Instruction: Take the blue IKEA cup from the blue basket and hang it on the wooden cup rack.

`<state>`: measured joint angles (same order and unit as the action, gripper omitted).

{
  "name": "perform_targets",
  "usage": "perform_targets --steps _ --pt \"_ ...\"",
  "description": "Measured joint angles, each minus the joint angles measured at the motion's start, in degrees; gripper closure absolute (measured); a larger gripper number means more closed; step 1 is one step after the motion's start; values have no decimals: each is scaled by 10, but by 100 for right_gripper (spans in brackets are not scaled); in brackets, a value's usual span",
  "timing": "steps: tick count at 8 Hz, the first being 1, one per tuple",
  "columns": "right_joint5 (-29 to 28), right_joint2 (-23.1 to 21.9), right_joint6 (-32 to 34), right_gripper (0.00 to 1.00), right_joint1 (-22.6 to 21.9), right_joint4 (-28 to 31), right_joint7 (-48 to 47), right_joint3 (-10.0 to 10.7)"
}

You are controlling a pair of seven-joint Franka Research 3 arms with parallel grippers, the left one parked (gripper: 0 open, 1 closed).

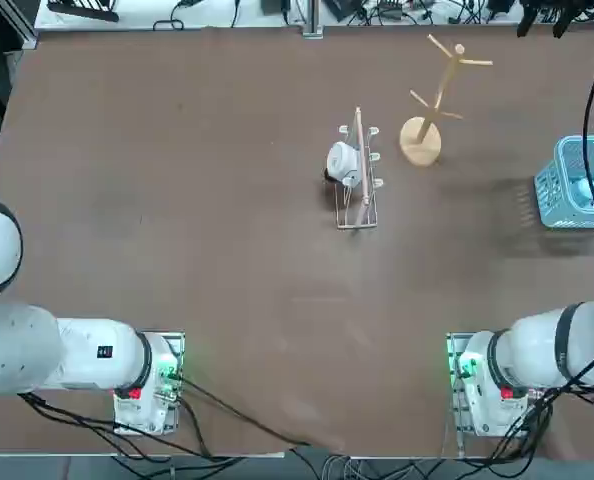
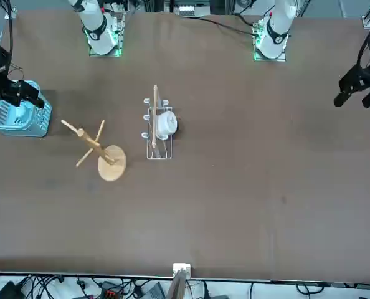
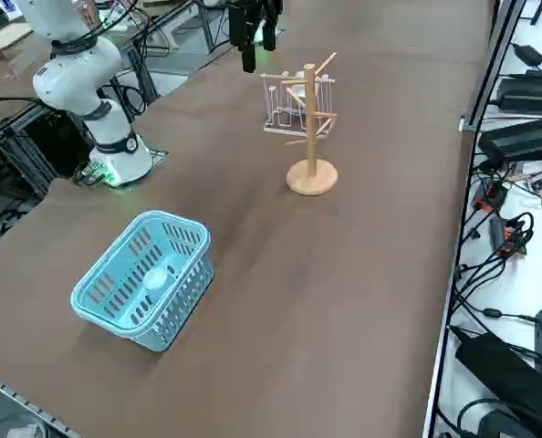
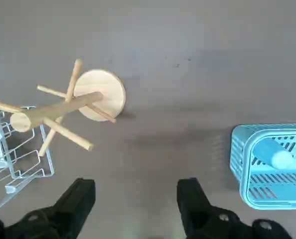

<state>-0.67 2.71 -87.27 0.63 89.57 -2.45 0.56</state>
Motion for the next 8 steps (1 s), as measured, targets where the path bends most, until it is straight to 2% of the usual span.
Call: perform_targets --steps 5,8 --pt "0 10 -1 0 9 1 -10 0" --pt "13 53 -4 0 67 21 29 4"
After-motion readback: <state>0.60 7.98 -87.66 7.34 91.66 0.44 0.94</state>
